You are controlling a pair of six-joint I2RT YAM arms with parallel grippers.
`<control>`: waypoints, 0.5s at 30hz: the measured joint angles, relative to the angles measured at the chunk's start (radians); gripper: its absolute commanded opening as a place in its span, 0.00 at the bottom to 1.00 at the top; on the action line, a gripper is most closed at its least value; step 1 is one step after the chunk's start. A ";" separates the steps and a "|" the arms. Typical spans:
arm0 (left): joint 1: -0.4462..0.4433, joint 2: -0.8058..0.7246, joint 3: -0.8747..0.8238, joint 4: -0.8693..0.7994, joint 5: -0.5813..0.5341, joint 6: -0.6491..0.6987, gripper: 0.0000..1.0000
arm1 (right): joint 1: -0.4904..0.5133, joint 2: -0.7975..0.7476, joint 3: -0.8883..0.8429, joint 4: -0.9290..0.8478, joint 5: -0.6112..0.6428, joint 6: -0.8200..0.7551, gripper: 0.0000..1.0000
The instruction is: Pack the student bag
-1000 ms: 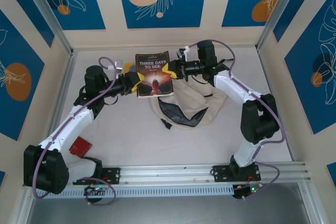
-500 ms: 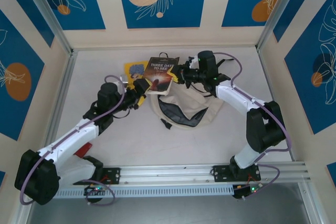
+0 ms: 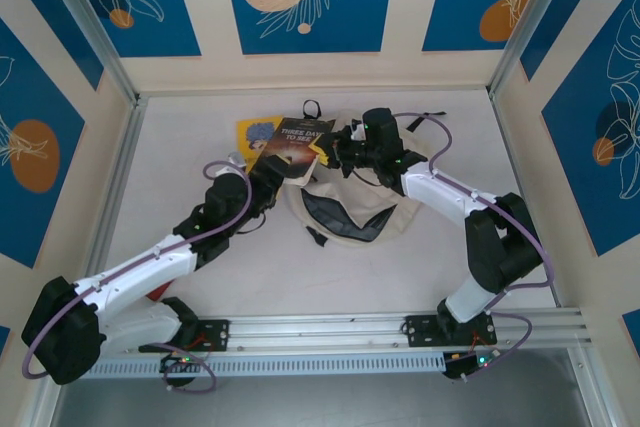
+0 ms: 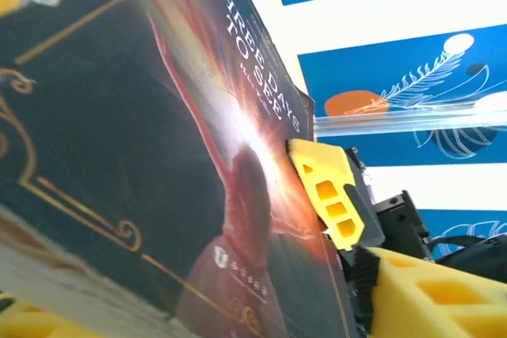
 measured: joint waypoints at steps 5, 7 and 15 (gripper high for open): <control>-0.002 0.000 -0.005 0.003 -0.045 0.004 0.27 | 0.000 -0.001 -0.001 0.005 -0.002 0.004 0.18; -0.003 0.000 -0.005 0.003 -0.053 0.009 0.13 | -0.001 -0.001 -0.003 0.003 -0.006 -0.001 0.33; 0.016 -0.048 -0.005 -0.122 -0.074 0.092 0.00 | -0.032 -0.061 0.000 -0.214 -0.034 -0.229 0.81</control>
